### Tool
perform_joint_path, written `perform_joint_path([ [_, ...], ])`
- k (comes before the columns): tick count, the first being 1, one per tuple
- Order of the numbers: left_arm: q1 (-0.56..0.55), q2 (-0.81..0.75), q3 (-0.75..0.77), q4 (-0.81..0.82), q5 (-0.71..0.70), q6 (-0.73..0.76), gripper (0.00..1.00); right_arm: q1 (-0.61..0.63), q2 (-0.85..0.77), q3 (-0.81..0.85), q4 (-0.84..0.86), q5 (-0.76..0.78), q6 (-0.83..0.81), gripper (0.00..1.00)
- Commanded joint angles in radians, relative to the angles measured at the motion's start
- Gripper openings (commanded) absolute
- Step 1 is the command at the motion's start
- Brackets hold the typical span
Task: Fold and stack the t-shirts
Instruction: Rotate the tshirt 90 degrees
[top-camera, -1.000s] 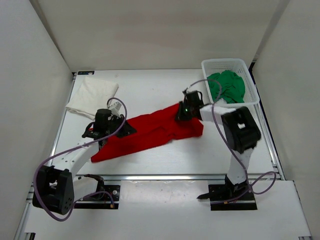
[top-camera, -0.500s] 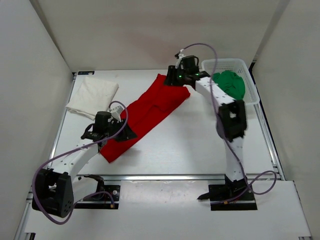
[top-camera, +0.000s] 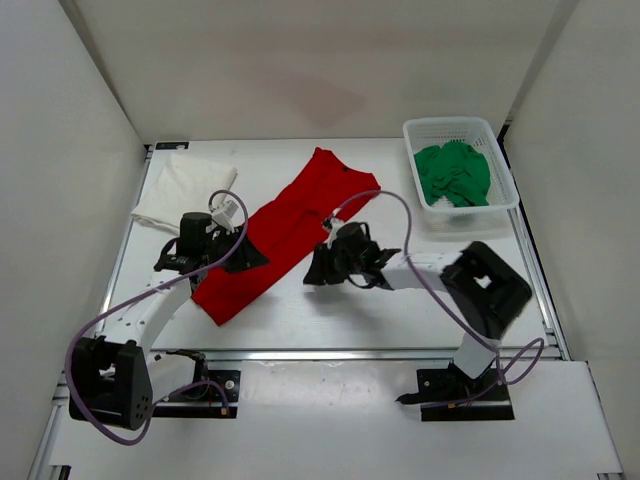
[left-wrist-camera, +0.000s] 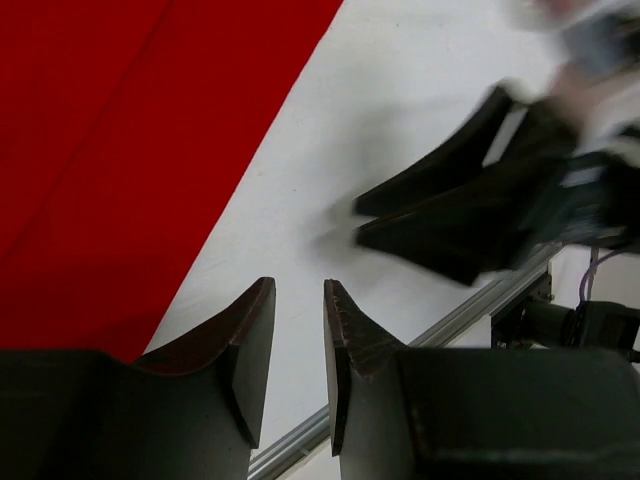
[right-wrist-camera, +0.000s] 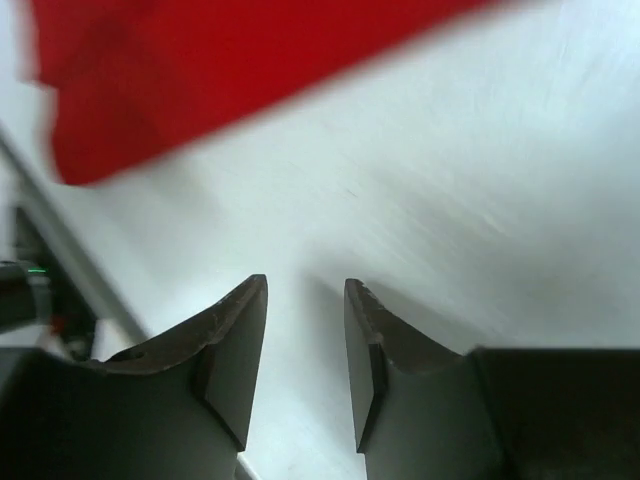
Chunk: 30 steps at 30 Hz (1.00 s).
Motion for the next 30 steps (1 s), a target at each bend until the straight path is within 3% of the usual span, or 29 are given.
perform_joint_path([
  [1, 0.014, -0.006, 0.026, 0.020, 0.051, -0.008, 0.37, 0.064, 0.052, 0.044, 0.115, 0.126, 0.077, 0.36],
  [8, 0.028, -0.020, -0.003, 0.081, 0.056, -0.044, 0.36, 0.128, 0.267, 0.197, 0.035, 0.200, 0.101, 0.40],
  [13, 0.031, -0.027, -0.015, 0.101, 0.062, -0.059, 0.35, 0.150, 0.423, 0.354, -0.080, 0.208, 0.075, 0.29],
  [17, 0.033, -0.041, -0.026, 0.098, 0.054, -0.058, 0.34, 0.150, 0.474, 0.412, -0.126, 0.195, 0.066, 0.10],
  [18, 0.037, -0.039, -0.024, 0.093, 0.057, -0.059, 0.34, 0.144, 0.466, 0.420, -0.134, 0.188, 0.066, 0.00],
  [23, 0.034, -0.043, -0.026, 0.086, 0.036, -0.059, 0.35, 0.075, 0.318, 0.260, -0.080, 0.163, 0.071, 0.00],
  [25, 0.008, -0.036, -0.033, 0.089, 0.028, -0.059, 0.36, 0.007, 0.224, 0.094, -0.047, 0.114, 0.045, 0.00],
  [30, -0.101, 0.002, -0.033, 0.081, -0.019, -0.048, 0.40, -0.290, -0.043, -0.180, -0.100, -0.056, -0.082, 0.00],
])
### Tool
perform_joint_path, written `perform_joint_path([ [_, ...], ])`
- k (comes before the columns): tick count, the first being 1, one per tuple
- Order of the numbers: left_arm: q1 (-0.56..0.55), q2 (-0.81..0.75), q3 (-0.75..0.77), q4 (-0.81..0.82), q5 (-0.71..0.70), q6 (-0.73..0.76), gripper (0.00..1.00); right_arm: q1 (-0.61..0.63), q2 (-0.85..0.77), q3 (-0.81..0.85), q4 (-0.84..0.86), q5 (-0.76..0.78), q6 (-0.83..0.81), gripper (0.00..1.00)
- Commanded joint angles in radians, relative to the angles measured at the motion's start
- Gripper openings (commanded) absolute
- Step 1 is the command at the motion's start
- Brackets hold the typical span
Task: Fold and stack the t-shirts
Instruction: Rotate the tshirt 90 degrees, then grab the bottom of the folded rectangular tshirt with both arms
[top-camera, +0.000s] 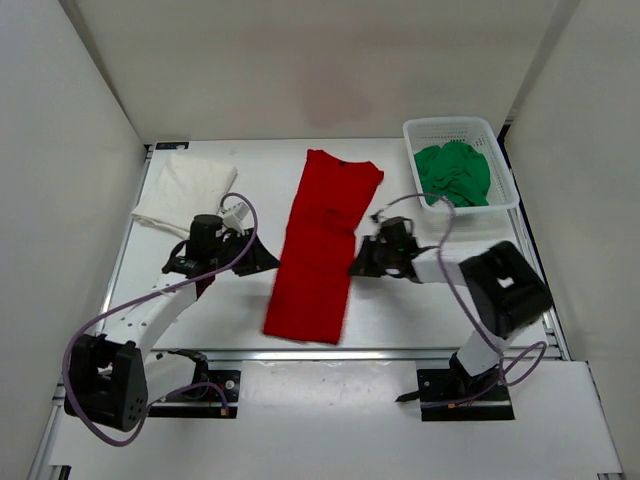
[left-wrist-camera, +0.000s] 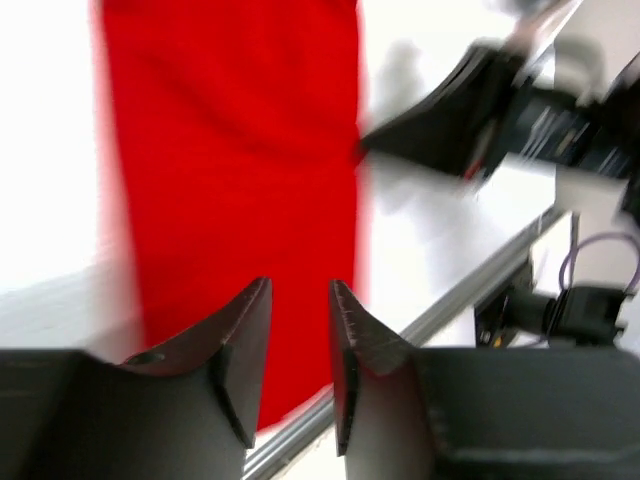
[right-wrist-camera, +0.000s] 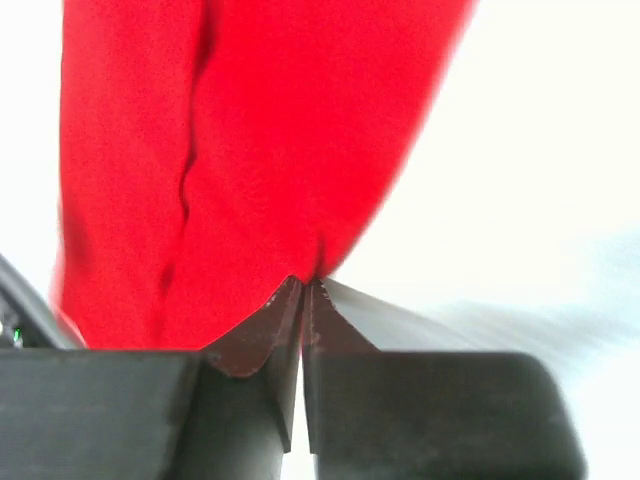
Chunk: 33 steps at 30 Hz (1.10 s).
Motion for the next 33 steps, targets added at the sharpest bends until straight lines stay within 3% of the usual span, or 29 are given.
perform_joint_path([
  [1, -0.074, 0.010, -0.008, -0.004, -0.028, 0.018, 0.42, -0.182, -0.153, -0.136, -0.080, -0.104, -0.135, 0.04],
  [3, -0.111, 0.024, -0.002, -0.047, -0.079, 0.046, 0.46, -0.233, -0.239, -0.196, -0.109, -0.129, -0.181, 0.29],
  [5, -0.154, 0.025, -0.006, -0.094, -0.120, 0.075, 0.48, -0.252, -0.333, -0.251, -0.179, -0.111, -0.201, 0.44],
  [7, -0.182, 0.028, -0.043, -0.116, -0.125, 0.078, 0.51, -0.237, -0.486, -0.294, -0.238, -0.060, -0.192, 0.51],
  [10, -0.269, 0.047, -0.086, -0.105, -0.113, 0.063, 0.55, -0.191, -0.639, -0.355, -0.379, 0.024, -0.161, 0.49],
  [13, -0.430, 0.085, -0.123, -0.038, -0.101, -0.005, 0.57, -0.134, -0.764, -0.412, -0.511, 0.102, -0.098, 0.45],
  [19, -0.584, 0.171, -0.152, 0.106, -0.071, -0.131, 0.58, 0.036, -0.985, -0.464, -0.704, 0.258, 0.124, 0.42],
  [27, -0.670, 0.237, -0.126, 0.152, -0.105, -0.170, 0.58, 0.233, -1.079, -0.425, -0.891, 0.414, 0.301, 0.36],
  [30, -0.707, 0.274, -0.127, 0.171, -0.100, -0.186, 0.57, 0.271, -1.123, -0.414, -0.937, 0.475, 0.354, 0.34],
  [33, -0.713, 0.286, -0.124, 0.186, -0.114, -0.194, 0.55, 0.233, -1.117, -0.428, -0.910, 0.445, 0.332, 0.38],
])
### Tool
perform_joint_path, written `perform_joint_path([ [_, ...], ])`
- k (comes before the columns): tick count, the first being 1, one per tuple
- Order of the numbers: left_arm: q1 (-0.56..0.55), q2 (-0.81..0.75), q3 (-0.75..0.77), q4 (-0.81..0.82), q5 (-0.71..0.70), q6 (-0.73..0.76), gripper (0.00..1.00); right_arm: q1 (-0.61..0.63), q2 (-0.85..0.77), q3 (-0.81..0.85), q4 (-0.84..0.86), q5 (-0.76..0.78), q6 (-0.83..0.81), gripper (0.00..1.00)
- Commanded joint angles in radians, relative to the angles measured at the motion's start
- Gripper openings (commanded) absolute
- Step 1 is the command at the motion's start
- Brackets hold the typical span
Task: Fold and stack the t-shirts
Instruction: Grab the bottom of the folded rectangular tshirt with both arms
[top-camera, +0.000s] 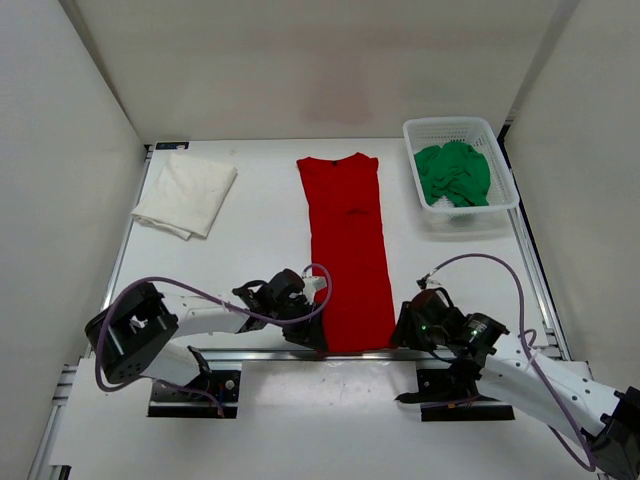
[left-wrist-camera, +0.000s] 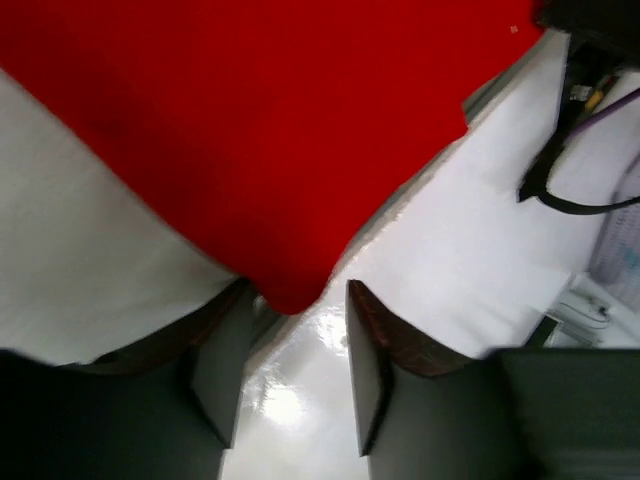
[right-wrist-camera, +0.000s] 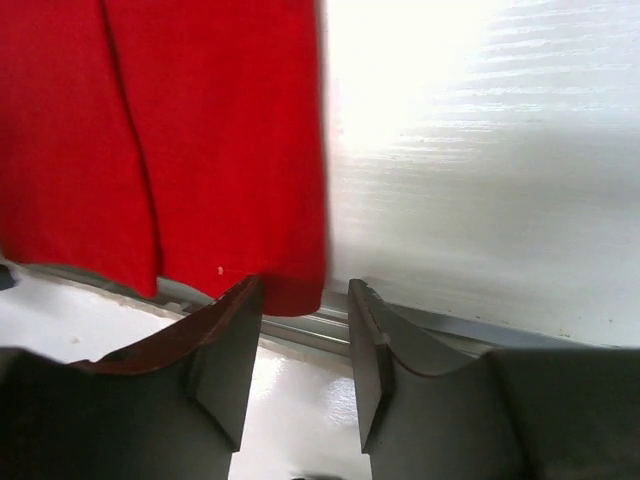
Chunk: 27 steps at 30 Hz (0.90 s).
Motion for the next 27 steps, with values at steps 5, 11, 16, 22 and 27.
perform_joint_path([
  [5, -0.005, 0.005, 0.012, 0.028, -0.031, -0.020, 0.34, -0.072, 0.012, -0.017, 0.102, -0.050, -0.020, 0.26],
  [11, -0.009, 0.006, -0.005, 0.036, -0.019, -0.038, 0.05, -0.087, -0.039, -0.075, 0.205, -0.166, -0.022, 0.04],
  [16, 0.050, -0.165, -0.077, -0.102, -0.005, -0.037, 0.00, -0.009, -0.074, -0.100, 0.240, -0.209, 0.046, 0.00],
  [22, 0.112, -0.380, -0.117, -0.269, 0.011, -0.055, 0.00, 0.212, 0.050, 0.055, 0.166, -0.065, 0.090, 0.00],
  [27, 0.225, -0.388, 0.023, -0.294, 0.034, -0.019, 0.00, -0.099, 0.119, 0.168, 0.235, -0.195, -0.181, 0.00],
])
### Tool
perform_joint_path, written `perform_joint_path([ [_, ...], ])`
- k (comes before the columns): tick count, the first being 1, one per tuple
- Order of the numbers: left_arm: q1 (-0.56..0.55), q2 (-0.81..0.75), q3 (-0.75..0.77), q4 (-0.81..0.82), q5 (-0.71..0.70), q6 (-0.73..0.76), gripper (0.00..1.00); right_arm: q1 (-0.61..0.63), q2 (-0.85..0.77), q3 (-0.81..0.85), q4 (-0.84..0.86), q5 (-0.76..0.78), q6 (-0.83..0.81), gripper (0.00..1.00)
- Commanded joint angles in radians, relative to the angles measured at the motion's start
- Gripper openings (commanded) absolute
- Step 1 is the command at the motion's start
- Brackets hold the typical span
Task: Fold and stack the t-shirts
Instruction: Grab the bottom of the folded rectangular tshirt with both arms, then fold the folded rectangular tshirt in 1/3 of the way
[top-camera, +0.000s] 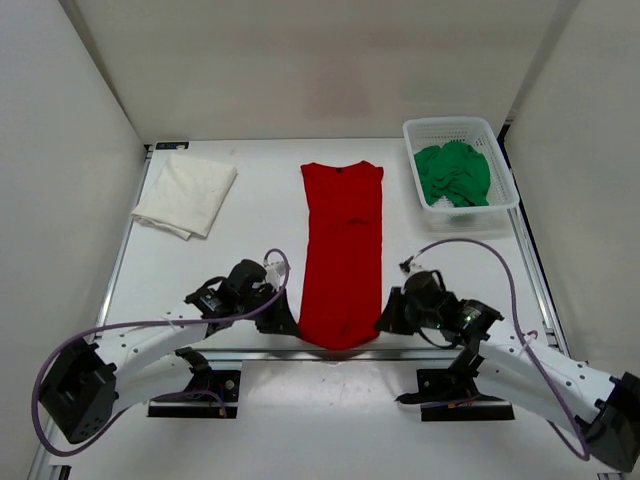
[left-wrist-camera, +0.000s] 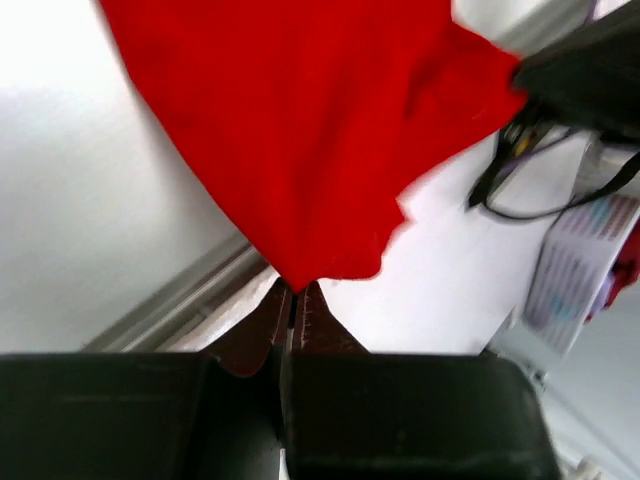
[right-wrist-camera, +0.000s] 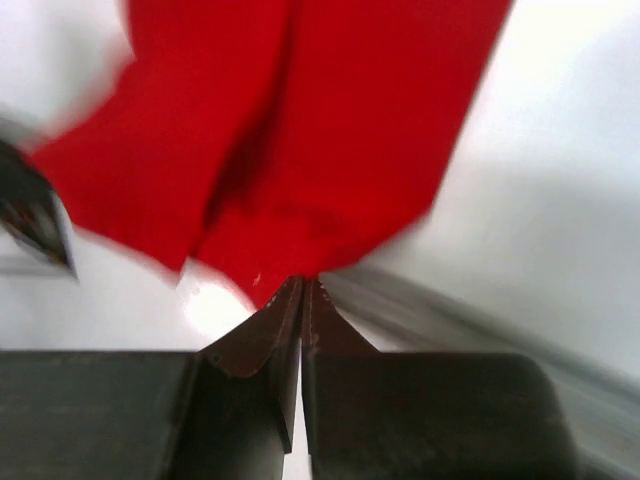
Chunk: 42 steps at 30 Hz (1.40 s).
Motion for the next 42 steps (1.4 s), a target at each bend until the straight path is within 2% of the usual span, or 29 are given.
perform_joint_path([
  [1, 0.090, 0.040, 0.136, -0.046, 0.012, 0.068, 0.00, -0.214, 0.043, 0.095, 0.107, -0.140, -0.221, 0.00],
  [3, 0.158, 0.133, 0.226, -0.002, 0.008, 0.099, 0.00, -0.415, 0.089, 0.117, 0.171, -0.254, -0.295, 0.00],
  [6, 0.233, 0.297, 0.355, 0.061, 0.025, 0.109, 0.00, -0.556, 0.213, 0.197, 0.224, -0.320, -0.400, 0.00],
  [11, 0.235, 0.594, 0.662, 0.038, -0.058, 0.148, 0.00, -0.641, 0.487, 0.362, 0.334, -0.302, -0.489, 0.00],
  [14, 0.268, 0.719, 0.782, 0.041, -0.098, 0.145, 0.00, -0.684, 0.604, 0.419, 0.435, -0.304, -0.486, 0.00],
  [17, 0.293, 0.828, 0.865, 0.029, -0.150, 0.155, 0.00, -0.713, 0.721, 0.494, 0.474, -0.316, -0.503, 0.00],
  [21, 0.344, 0.922, 0.905, 0.069, -0.144, 0.122, 0.00, -0.736, 0.879, 0.582, 0.503, -0.327, -0.515, 0.00],
  [24, 0.370, 0.959, 0.917, 0.112, -0.130, 0.113, 0.06, -0.756, 0.978, 0.640, 0.524, -0.343, -0.504, 0.00],
  [28, 0.403, 0.946, 0.868, 0.231, -0.080, 0.055, 0.29, -0.771, 1.077, 0.700, 0.549, -0.359, -0.500, 0.05],
  [29, 0.408, 0.920, 0.853, 0.262, -0.072, 0.047, 0.37, -0.773, 1.082, 0.711, 0.547, -0.365, -0.500, 0.08],
  [30, 0.407, 0.907, 0.842, 0.265, -0.074, 0.037, 0.40, -0.773, 1.080, 0.709, 0.544, -0.365, -0.492, 0.14],
  [34, 0.355, 0.781, 0.778, 0.287, -0.095, 0.038, 0.40, -0.742, 0.973, 0.685, 0.546, -0.289, -0.515, 0.36],
  [37, 0.260, 0.700, 0.669, 0.326, -0.120, 0.038, 0.40, -0.707, 0.887, 0.637, 0.535, -0.212, -0.526, 0.40],
  [39, 0.215, 0.668, 0.548, 0.372, -0.114, 0.023, 0.40, -0.660, 0.824, 0.579, 0.564, -0.201, -0.518, 0.26],
  [40, 0.189, 0.665, 0.522, 0.398, -0.117, 0.011, 0.39, -0.646, 0.812, 0.539, 0.588, -0.216, -0.521, 0.11],
  [41, 0.177, 0.671, 0.473, 0.430, -0.111, 0.006, 0.38, -0.624, 0.813, 0.507, 0.612, -0.247, -0.518, 0.02],
  [42, 0.172, 0.688, 0.439, 0.447, -0.117, 0.006, 0.37, -0.595, 0.822, 0.501, 0.621, -0.264, -0.509, 0.00],
])
